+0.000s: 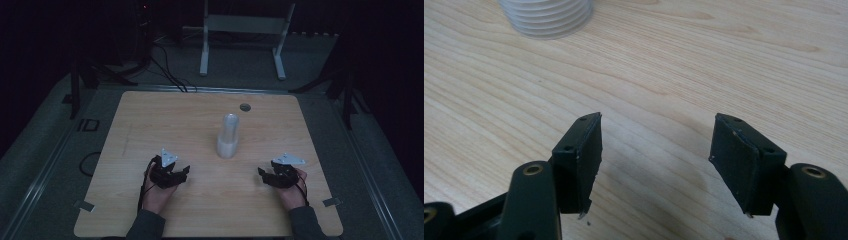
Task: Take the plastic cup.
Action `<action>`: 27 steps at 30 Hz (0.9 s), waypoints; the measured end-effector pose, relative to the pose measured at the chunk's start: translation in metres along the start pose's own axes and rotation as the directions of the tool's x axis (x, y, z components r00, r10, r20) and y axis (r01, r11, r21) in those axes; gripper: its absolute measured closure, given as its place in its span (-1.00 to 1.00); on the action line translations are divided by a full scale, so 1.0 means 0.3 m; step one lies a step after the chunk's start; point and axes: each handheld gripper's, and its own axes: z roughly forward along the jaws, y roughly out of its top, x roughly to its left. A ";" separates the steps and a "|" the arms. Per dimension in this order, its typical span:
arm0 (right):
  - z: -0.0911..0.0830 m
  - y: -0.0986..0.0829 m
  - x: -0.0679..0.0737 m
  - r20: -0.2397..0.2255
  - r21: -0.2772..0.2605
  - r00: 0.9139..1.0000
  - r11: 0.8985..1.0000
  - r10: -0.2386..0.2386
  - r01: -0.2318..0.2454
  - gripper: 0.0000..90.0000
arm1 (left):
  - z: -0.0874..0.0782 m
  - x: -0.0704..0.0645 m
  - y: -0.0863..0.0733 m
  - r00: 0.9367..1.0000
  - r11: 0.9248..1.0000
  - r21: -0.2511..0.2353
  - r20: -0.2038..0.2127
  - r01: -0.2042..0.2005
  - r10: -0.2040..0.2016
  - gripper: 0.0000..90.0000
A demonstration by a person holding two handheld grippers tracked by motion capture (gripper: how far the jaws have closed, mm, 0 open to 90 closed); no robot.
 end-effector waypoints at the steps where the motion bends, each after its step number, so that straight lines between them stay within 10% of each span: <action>1: -0.001 0.002 0.003 0.000 -0.001 1.000 1.000 -0.004 0.004 -0.18 | -0.001 -0.003 0.002 1.000 1.000 -0.004 0.002 -0.006 0.006 -0.18; 18: -0.068 0.089 0.015 -0.046 -0.086 0.999 0.996 -0.012 0.008 -0.18 | -0.003 -0.022 0.087 0.999 0.997 -0.071 0.048 -0.016 0.020 -0.26; 27: -0.074 0.182 0.037 -0.072 -0.136 0.997 0.990 -0.040 0.030 -0.19 | 0.037 -0.086 0.185 0.992 0.988 -0.120 0.071 -0.094 0.103 -0.38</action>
